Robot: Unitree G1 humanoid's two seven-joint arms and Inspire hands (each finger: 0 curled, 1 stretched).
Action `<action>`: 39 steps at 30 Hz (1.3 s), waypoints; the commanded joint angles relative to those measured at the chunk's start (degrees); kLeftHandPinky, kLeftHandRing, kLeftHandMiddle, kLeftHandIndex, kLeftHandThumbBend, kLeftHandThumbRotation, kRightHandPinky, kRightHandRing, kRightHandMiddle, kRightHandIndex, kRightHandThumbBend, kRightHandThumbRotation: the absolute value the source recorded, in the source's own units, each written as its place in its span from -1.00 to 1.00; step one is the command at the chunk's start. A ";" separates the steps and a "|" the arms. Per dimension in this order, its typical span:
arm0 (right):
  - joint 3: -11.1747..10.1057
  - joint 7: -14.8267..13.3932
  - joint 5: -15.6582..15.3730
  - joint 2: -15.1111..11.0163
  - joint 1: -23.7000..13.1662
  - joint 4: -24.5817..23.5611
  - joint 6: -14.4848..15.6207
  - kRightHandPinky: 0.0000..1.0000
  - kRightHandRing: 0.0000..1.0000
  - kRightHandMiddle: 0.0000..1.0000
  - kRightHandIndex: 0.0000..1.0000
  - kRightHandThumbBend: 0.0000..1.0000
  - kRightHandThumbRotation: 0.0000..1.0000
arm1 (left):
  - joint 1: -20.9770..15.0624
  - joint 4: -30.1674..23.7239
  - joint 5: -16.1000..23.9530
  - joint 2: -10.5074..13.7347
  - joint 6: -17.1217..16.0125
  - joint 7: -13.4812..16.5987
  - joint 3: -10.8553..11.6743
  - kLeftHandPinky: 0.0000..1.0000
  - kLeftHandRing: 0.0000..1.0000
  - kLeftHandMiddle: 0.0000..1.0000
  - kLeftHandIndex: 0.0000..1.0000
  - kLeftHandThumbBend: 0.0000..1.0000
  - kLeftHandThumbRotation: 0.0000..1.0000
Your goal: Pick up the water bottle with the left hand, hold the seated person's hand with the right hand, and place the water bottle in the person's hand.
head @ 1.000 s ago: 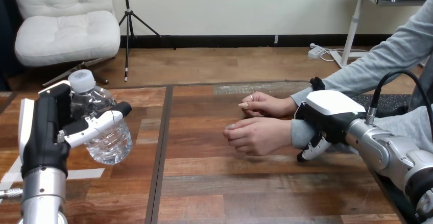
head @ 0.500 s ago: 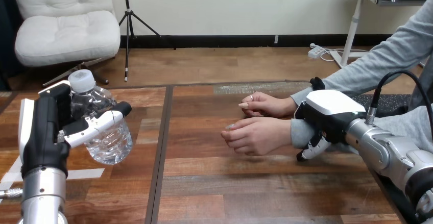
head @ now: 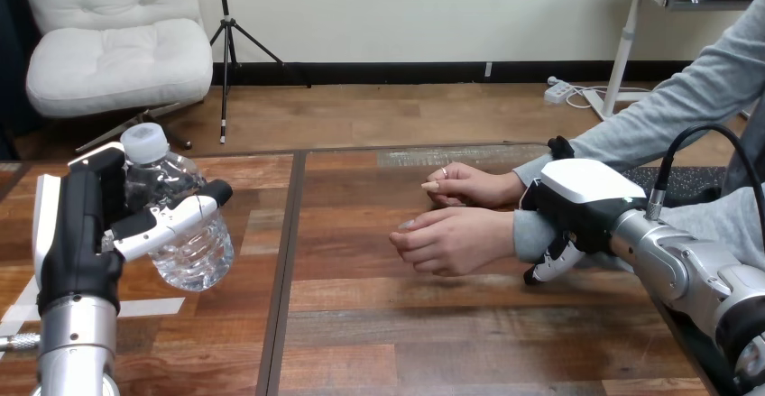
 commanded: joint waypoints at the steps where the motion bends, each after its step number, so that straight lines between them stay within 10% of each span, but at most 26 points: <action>1: -1.62 -1.37 1.08 -0.59 -3.60 -0.71 -0.55 -0.66 -0.56 -0.43 -0.36 0.37 -1.00 | -2.80 -3.52 -0.03 0.53 -1.79 0.00 0.12 -0.37 -0.26 -0.17 -0.14 0.31 -1.00; 39: -1.94 -1.66 1.37 -0.88 -3.38 -1.09 -1.21 -0.70 -0.60 -0.47 -0.40 0.36 -1.00 | -3.10 -3.10 -0.57 0.43 -2.05 -0.10 0.24 -0.38 -0.27 -0.17 -0.14 0.32 -1.00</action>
